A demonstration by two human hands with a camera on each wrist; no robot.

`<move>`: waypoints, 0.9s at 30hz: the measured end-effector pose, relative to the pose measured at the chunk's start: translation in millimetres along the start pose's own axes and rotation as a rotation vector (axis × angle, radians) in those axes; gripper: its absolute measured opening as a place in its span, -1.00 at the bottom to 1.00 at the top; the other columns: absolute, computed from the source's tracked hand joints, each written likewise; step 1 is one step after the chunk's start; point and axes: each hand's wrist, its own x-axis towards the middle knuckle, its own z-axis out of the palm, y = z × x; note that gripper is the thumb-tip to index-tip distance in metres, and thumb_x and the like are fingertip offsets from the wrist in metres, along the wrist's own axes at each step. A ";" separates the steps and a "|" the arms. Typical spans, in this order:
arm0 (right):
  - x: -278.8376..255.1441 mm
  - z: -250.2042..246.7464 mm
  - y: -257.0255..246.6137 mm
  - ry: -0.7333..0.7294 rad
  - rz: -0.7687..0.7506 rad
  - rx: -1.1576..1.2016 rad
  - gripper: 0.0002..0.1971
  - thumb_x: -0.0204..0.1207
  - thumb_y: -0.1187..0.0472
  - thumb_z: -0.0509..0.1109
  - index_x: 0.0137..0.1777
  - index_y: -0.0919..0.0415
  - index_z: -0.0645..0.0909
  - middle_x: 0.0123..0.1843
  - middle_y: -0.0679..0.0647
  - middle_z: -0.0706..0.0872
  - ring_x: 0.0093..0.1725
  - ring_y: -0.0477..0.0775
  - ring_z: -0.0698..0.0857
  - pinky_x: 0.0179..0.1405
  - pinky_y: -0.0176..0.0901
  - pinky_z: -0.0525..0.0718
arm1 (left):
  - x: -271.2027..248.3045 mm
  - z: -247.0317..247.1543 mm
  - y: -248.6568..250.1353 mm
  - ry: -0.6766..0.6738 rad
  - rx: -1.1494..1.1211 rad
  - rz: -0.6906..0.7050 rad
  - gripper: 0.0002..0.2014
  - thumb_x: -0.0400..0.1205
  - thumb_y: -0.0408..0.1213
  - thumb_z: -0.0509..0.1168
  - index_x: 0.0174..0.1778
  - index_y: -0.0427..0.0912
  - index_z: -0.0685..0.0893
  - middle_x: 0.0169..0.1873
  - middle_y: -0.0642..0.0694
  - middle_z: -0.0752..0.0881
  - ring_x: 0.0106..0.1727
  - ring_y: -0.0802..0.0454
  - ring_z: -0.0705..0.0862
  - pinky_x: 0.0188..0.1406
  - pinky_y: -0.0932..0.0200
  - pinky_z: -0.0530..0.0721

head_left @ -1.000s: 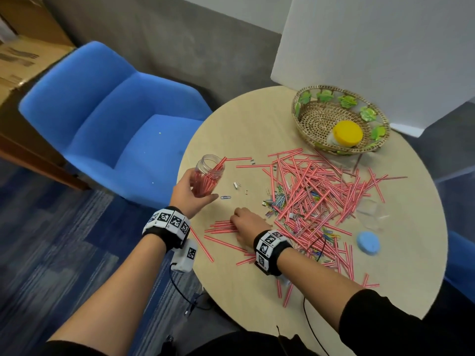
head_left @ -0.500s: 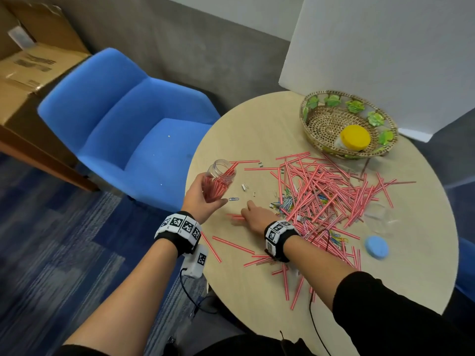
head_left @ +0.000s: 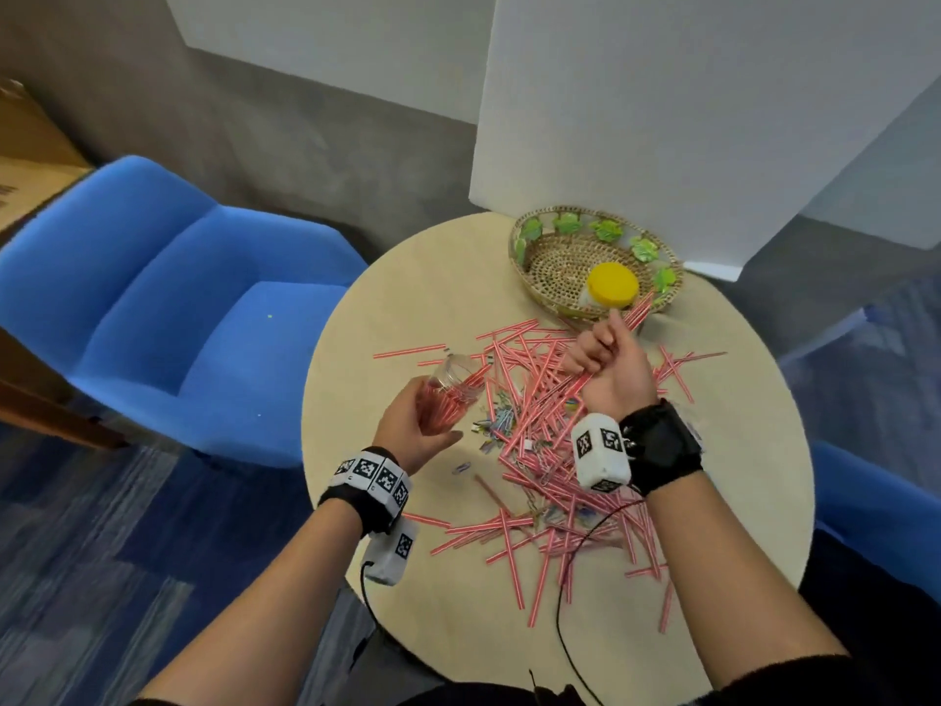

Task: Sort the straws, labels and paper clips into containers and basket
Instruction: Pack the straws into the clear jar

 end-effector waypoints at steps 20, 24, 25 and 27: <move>-55.4 11.6 -62.3 0.189 -0.465 -0.295 -0.54 0.79 -0.09 0.02 -0.35 0.09 0.23 -0.42 0.04 0.09 -0.44 0.05 0.10 -0.44 -0.12 0.25 | 3.1 94.6 75.3 -0.258 0.077 0.157 -0.33 0.39 -0.22 0.67 0.36 -0.10 0.52 0.03 0.12 0.66 -0.04 0.35 0.63 -0.13 0.62 0.51; -60.6 14.7 -35.8 0.106 -0.389 -0.562 -0.50 0.78 -0.10 0.01 -0.39 0.13 0.26 -0.47 0.02 0.26 -0.45 0.06 0.29 -0.34 -0.07 0.40 | 1.9 98.3 81.5 -0.265 0.034 0.173 -0.31 0.35 -0.14 0.69 0.35 -0.01 0.53 0.15 0.09 0.71 0.10 0.24 0.70 0.02 0.46 0.57; -60.6 15.5 -30.2 0.089 -0.385 -0.628 -0.48 0.78 -0.09 0.00 -0.39 0.16 0.31 -0.46 0.05 0.33 -0.43 0.08 0.34 -0.31 -0.07 0.42 | 1.8 97.8 83.2 -0.263 0.030 0.181 -0.32 0.35 -0.15 0.69 0.34 0.00 0.53 0.15 0.07 0.72 0.11 0.21 0.70 0.02 0.43 0.58; -56.7 13.1 -22.7 0.075 -0.418 -0.768 -0.49 0.78 -0.07 0.05 -0.33 0.22 0.47 -0.39 0.06 0.51 -0.40 0.04 0.48 -0.29 -0.11 0.49 | 3.0 94.7 85.7 -0.248 0.035 0.194 -0.31 0.34 -0.15 0.70 0.34 0.00 0.53 0.15 0.04 0.72 0.11 0.14 0.71 0.03 0.37 0.59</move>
